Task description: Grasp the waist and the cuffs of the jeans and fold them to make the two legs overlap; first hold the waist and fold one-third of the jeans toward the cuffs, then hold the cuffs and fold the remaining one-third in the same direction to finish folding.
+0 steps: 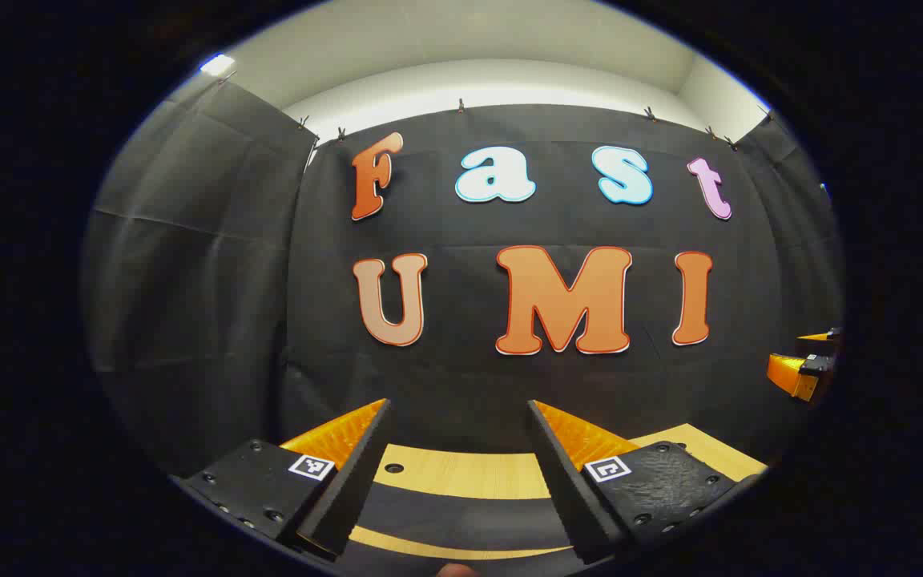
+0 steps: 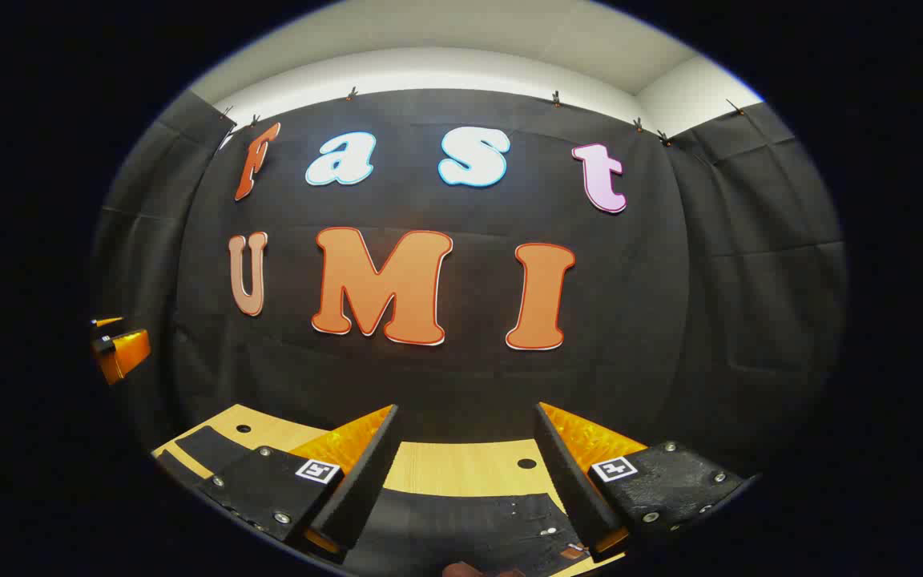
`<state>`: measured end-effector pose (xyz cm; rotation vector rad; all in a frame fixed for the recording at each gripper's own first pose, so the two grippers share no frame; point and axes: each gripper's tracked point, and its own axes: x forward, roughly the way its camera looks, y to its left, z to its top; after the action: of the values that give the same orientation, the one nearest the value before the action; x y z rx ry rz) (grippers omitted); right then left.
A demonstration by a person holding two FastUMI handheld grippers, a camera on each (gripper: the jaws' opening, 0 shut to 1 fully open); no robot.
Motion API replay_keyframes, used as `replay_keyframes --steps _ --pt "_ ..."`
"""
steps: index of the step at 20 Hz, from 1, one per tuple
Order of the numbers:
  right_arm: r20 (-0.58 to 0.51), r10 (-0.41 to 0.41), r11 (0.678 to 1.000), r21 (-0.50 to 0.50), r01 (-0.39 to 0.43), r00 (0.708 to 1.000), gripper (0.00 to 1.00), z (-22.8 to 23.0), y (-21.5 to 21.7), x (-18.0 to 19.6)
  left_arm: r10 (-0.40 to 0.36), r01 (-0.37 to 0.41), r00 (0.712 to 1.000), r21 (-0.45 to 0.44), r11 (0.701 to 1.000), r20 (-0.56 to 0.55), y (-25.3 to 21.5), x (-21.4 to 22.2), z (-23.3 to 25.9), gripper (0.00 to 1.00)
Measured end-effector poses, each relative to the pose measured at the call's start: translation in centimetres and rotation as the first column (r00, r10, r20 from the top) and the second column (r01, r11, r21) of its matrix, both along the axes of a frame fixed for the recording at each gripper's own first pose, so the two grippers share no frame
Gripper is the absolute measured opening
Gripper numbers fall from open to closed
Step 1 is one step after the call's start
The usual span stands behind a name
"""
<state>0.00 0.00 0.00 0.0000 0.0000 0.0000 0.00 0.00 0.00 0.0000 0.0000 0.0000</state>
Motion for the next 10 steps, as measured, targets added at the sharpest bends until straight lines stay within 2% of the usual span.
replay_keyframes --steps 3,6,7,8,10 --pt "0.003 0.000 1.000 -0.028 0.000 1.000 0.98 -0.28 -0.17 -0.26 0.009 -0.010 1.000 0.022 1.000 0.020 0.12 -0.52 0.15 0.95" --pt "-0.002 0.007 1.000 -0.013 -0.007 1.000 0.98 -0.47 0.08 -0.52 0.018 -0.019 1.000 0.022 1.000 0.014 0.24 -0.68 -0.28 0.95" --pt "-0.002 0.002 1.000 -0.012 -0.002 1.000 0.94 -0.43 0.03 -0.57 0.020 -0.020 1.000 0.018 1.000 0.010 0.33 -0.62 -0.44 0.97" --pt "0.000 0.001 1.000 -0.012 -0.001 1.000 0.98 -0.46 0.00 -0.55 0.022 -0.022 1.000 0.016 1.000 0.005 0.54 -0.66 -0.60 0.97" --pt "-0.002 -0.001 1.000 -0.009 0.001 1.000 0.98 -0.50 0.11 -0.56 0.025 -0.025 1.000 0.019 1.000 0.004 0.89 -0.68 -0.51 0.95"
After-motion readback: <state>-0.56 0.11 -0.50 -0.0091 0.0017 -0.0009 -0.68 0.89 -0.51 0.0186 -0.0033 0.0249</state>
